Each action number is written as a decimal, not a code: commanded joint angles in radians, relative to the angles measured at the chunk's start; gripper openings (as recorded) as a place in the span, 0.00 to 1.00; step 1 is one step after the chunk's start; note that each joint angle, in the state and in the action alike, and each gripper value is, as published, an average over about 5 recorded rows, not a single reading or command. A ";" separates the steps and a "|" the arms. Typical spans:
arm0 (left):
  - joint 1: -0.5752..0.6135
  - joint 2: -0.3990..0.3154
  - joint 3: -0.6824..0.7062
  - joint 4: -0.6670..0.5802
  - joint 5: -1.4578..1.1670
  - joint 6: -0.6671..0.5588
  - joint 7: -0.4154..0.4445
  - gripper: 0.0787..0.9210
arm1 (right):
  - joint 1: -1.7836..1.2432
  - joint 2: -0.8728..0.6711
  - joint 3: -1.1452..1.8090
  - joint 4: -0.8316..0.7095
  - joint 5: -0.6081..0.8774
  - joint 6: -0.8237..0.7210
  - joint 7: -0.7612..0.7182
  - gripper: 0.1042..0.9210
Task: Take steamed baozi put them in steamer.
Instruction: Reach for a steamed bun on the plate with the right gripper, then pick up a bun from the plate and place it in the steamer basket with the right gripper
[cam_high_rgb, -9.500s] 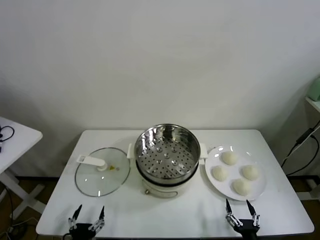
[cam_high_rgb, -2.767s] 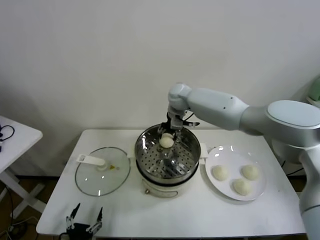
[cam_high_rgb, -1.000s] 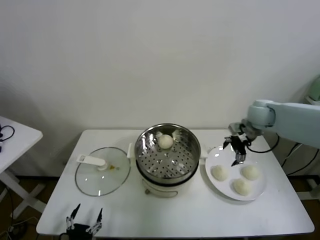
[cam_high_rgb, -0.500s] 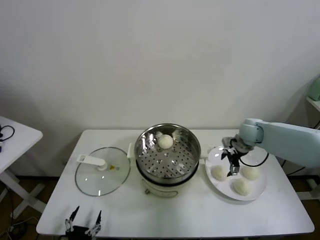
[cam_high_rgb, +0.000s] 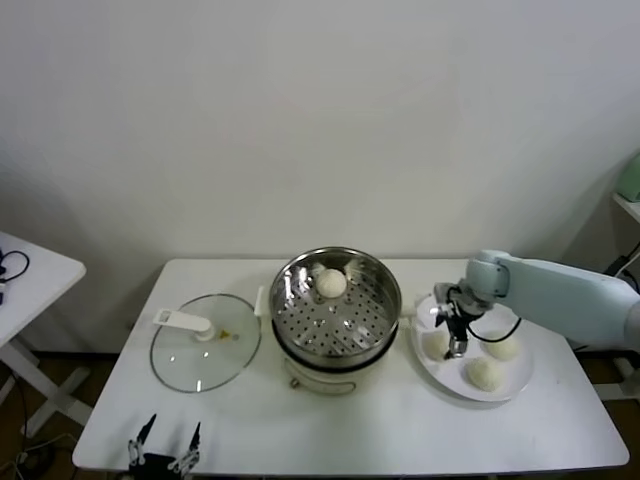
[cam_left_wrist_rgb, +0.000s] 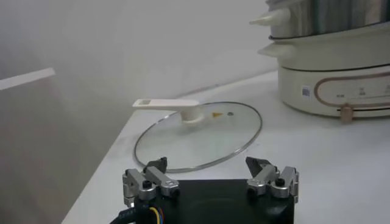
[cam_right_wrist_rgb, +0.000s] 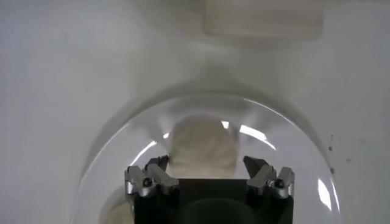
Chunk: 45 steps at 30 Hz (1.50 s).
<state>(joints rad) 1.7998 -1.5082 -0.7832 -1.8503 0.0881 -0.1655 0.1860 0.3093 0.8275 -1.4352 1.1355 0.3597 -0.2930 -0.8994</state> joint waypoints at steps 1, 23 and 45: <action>-0.001 0.002 -0.003 -0.001 0.000 0.003 0.000 0.88 | -0.022 0.008 0.028 -0.020 -0.013 -0.005 -0.005 0.78; 0.015 0.006 -0.002 -0.030 0.001 0.010 -0.001 0.88 | 0.818 -0.015 -0.432 0.373 0.348 0.034 -0.108 0.69; 0.004 0.018 0.017 -0.034 0.017 0.018 0.006 0.88 | 0.741 0.415 -0.276 0.330 0.607 -0.123 0.019 0.69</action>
<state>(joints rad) 1.8084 -1.4884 -0.7700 -1.8871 0.1034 -0.1505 0.1903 1.0917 1.0442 -1.7475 1.4869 0.8753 -0.3537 -0.9356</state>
